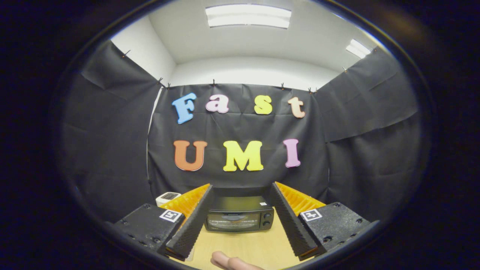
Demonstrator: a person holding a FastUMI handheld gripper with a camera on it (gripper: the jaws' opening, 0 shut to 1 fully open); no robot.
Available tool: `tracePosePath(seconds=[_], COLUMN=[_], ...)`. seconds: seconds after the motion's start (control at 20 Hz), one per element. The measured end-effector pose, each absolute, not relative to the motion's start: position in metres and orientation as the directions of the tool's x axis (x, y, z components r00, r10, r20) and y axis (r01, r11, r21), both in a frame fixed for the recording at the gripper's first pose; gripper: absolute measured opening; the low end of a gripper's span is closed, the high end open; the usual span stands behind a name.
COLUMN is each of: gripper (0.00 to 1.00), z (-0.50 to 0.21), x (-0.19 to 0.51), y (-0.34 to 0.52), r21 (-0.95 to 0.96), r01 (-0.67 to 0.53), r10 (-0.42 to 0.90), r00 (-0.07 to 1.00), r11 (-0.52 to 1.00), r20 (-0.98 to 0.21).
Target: Open the toaster oven, put the food inside, and close the toaster oven door.
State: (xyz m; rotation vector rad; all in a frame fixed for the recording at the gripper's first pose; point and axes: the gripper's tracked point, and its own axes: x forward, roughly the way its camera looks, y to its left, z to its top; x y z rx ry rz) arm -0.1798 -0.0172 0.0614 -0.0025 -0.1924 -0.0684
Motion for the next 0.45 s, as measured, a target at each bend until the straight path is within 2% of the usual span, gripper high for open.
tracePosePath(seconds=[0.45], gripper=[1.00], z=[0.033], x=[-0.165], y=[0.005], r21=[-0.039], r01=[-0.001], r10=[0.005], r00=[0.992], r11=[0.999], r20=[0.125])
